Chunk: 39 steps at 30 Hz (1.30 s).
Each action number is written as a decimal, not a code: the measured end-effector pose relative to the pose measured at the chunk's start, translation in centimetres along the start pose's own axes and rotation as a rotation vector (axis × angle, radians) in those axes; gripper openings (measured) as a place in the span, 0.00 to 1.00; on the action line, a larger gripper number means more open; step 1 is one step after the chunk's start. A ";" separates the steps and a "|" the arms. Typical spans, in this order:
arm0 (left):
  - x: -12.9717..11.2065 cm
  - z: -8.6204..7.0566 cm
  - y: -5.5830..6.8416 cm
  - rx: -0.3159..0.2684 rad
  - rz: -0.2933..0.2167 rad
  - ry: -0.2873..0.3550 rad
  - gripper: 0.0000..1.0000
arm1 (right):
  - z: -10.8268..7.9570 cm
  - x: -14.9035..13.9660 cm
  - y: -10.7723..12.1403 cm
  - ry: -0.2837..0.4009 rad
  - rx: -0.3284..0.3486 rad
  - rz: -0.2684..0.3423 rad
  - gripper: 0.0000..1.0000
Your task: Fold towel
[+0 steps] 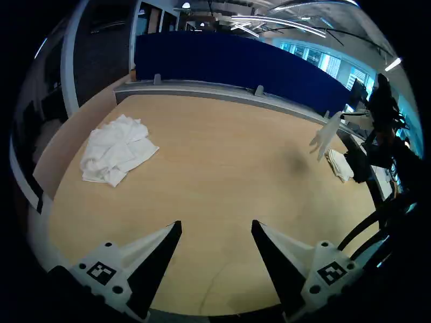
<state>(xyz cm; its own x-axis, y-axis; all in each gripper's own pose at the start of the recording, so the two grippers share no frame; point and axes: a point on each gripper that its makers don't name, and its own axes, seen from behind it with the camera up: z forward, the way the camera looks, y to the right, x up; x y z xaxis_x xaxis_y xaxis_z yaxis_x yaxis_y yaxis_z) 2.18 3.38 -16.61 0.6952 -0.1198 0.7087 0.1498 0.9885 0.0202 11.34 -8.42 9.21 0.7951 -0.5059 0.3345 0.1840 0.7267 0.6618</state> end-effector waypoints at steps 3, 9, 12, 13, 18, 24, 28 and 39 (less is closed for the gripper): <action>-0.1 0.0 0.1 0.007 0.000 -0.008 0.96 | -0.3 -0.8 2.3 -0.013 -0.018 0.004 0.06; -0.3 0.2 0.4 0.017 -0.012 -0.021 0.97 | -0.9 -2.5 6.6 -0.043 -0.051 0.004 0.06; -0.4 0.4 0.6 0.022 -0.011 -0.026 0.97 | -0.9 -3.1 8.7 -0.054 -0.066 0.014 0.06; -0.3 0.5 0.7 0.024 -0.010 -0.027 0.96 | -0.9 -3.4 9.4 -0.057 -0.071 0.020 0.06; -0.2 0.9 1.2 0.032 -0.007 -0.033 0.96 | -0.9 -4.2 12.2 -0.066 -0.092 0.037 0.06; -0.1 1.2 2.0 0.036 -0.003 -0.041 0.96 | -0.8 -5.3 15.2 -0.090 -0.116 0.036 0.06; 0.0 1.5 2.3 0.039 -0.003 -0.046 0.96 | -0.9 -5.9 17.1 -0.099 -0.134 0.048 0.06; 0.8 2.1 3.5 0.041 0.007 -0.049 0.96 | -0.9 -6.5 20.9 -0.094 -0.170 0.092 0.06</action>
<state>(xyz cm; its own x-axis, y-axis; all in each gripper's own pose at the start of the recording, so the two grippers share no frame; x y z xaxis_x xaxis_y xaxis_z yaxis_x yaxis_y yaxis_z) 1.80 6.92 -14.44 0.6609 -0.1096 0.7425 0.1160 0.9923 0.0432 10.50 10.48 20.27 0.7570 -0.4693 0.4546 0.2142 0.8356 0.5059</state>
